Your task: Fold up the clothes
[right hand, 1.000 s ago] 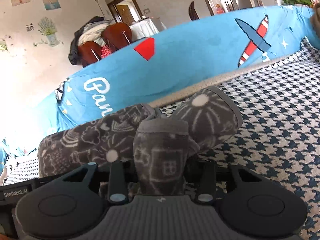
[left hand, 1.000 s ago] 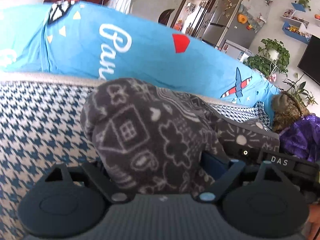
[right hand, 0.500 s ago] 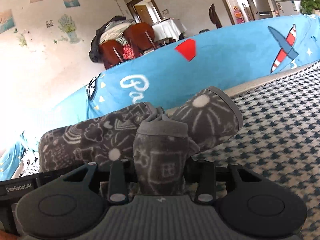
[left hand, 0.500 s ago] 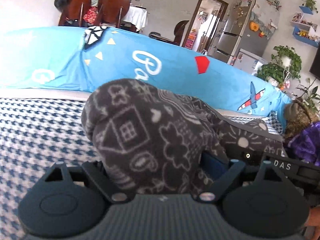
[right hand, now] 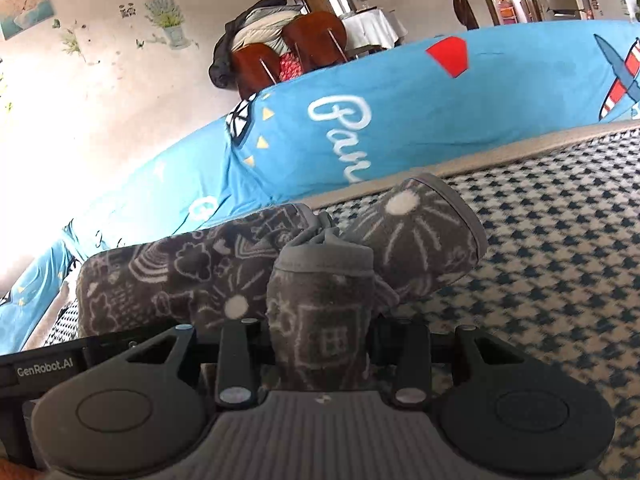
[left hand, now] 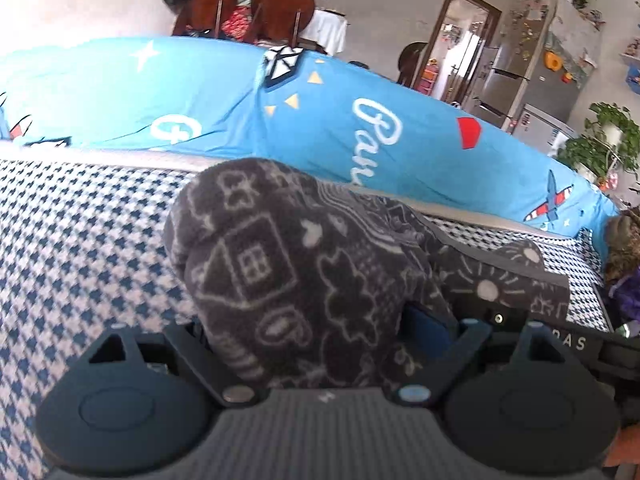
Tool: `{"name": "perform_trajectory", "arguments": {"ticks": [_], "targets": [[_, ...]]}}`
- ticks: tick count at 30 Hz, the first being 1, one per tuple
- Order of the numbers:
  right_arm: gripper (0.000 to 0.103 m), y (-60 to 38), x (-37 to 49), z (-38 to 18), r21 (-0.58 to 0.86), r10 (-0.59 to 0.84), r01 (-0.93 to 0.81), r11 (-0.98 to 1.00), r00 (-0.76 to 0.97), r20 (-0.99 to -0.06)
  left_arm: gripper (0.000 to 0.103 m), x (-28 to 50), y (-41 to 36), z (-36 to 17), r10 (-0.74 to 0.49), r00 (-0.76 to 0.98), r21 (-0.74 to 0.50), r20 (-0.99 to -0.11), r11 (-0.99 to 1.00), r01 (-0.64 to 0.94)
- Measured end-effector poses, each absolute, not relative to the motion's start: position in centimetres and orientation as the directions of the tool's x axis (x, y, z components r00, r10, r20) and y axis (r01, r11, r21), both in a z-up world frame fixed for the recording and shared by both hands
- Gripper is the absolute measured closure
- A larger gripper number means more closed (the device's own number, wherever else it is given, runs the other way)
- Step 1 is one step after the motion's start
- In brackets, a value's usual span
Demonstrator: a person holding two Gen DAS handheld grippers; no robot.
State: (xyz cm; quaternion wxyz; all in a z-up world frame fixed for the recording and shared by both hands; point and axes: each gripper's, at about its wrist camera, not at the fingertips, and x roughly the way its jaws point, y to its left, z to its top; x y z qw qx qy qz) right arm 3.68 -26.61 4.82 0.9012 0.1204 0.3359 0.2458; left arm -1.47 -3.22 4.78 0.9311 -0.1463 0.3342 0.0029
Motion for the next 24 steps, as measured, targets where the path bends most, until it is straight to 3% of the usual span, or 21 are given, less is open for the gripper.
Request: {"name": "perform_trajectory", "arguments": {"ticks": [6, 9, 14, 24], "targets": [[0.059, -25.5, 4.0, 3.3, 0.398, 0.518, -0.333, 0.855, 0.602, -0.608, 0.006, -1.3, -1.0, 2.7, -0.108, 0.742, -0.328, -0.661, 0.931, -0.157], [0.053, -26.2, 4.4, 3.1, 0.431, 0.534, -0.319, 0.844, 0.583, -0.612, 0.0, -1.5, -0.2, 2.2, -0.119, 0.738, -0.353, -0.664, 0.92, -0.169], [0.036, -27.6, 5.0, 2.3, 0.499, 0.568, -0.282, 0.819, 0.524, -0.635, 0.0, -1.8, 1.1, 1.2, -0.153, 0.724, -0.403, -0.672, 0.896, -0.184], [0.029, -27.9, 6.2, 0.1, 0.597, 0.615, -0.211, 0.774, 0.475, -0.63, 0.0, -1.5, 2.1, -0.7, -0.2, 0.711, -0.469, -0.674, 0.86, -0.202]]}}
